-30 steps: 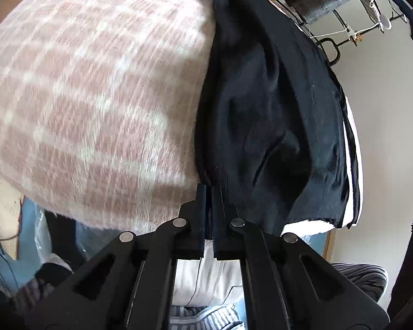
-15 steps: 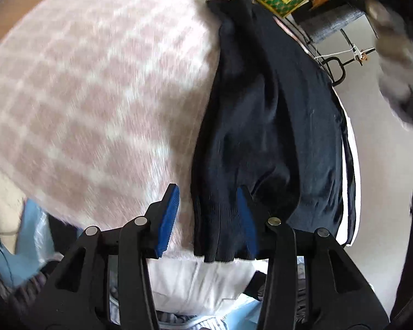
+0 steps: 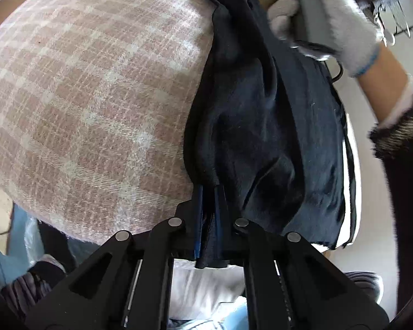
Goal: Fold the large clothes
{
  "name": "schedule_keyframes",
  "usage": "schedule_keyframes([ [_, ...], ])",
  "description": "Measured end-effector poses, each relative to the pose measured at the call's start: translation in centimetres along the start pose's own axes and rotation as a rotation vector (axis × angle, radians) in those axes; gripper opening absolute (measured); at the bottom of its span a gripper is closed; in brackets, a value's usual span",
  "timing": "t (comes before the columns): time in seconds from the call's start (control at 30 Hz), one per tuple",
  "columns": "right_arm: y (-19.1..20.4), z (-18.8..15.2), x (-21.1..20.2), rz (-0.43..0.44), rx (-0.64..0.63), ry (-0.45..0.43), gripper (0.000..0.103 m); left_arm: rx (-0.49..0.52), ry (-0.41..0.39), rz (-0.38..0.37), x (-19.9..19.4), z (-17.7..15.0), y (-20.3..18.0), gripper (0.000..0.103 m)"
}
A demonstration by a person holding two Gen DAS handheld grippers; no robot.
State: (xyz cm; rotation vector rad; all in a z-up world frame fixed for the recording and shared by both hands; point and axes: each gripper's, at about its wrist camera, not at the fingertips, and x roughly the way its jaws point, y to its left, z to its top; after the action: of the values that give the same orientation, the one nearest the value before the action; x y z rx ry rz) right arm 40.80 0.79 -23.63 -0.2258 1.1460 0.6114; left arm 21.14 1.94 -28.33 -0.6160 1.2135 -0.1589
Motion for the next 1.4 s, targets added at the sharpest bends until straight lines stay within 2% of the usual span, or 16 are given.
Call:
schedule_keyframes([
  [0.27,-0.1,1.9,3.3,-0.074,-0.036,0.046,0.045,0.053,-0.022,-0.021,-1.4,-0.1,-0.7,0.005],
  [0.37,0.0,1.7,4.2,-0.107,-0.084,0.072,0.041,0.065,-0.024,-0.014,-1.6,-0.3,-0.6,0.004],
  [0.43,0.1,1.5,4.1,-0.146,-0.122,0.064,0.021,0.066,-0.023,-0.019,-1.8,-0.4,-0.2,0.004],
  [0.5,-0.3,1.5,3.9,-0.156,-0.136,0.061,0.007,0.068,-0.026,-0.021,-2.3,-0.6,0.2,0.004],
  [0.63,-1.5,2.0,2.6,-0.112,-0.096,0.03,0.004,0.065,-0.032,-0.043,-3.6,-0.6,1.0,0.004],
  [0.77,-3.3,3.5,-0.6,0.003,0.022,-0.078,0.004,0.097,-0.048,-0.023,-3.6,-1.0,0.5,0.004],
  [0.8,-4.0,3.7,-0.9,0.012,0.055,-0.101,0.004,0.098,-0.042,-0.012,-3.4,-1.1,0.5,0.004],
  [0.9,-4.5,3.5,0.5,-0.035,0.045,-0.065,0.004,0.076,-0.019,-0.007,-2.7,-1.4,1.2,0.004],
  [0.97,-4.9,3.1,0.3,-0.009,0.056,-0.088,0.004,0.083,-0.028,-0.011,-2.9,-1.5,1.0,0.004],
  [1.07,-5.9,3.1,0.2,0.035,0.102,-0.103,0.004,0.105,-0.033,-0.016,-3.0,-1.7,0.3,0.004],
  [1.2,-6.6,2.6,-0.8,0.07,0.099,-0.131,0.004,0.139,-0.037,-0.037,-3.1,-1.7,-1.3,0.004],
  [1.4,-10.8,1.0,-4.1,0.177,0.183,-0.232,0.004,0.244,-0.037,-0.076,-2.9,-2.4,-5.3,0.004],
])
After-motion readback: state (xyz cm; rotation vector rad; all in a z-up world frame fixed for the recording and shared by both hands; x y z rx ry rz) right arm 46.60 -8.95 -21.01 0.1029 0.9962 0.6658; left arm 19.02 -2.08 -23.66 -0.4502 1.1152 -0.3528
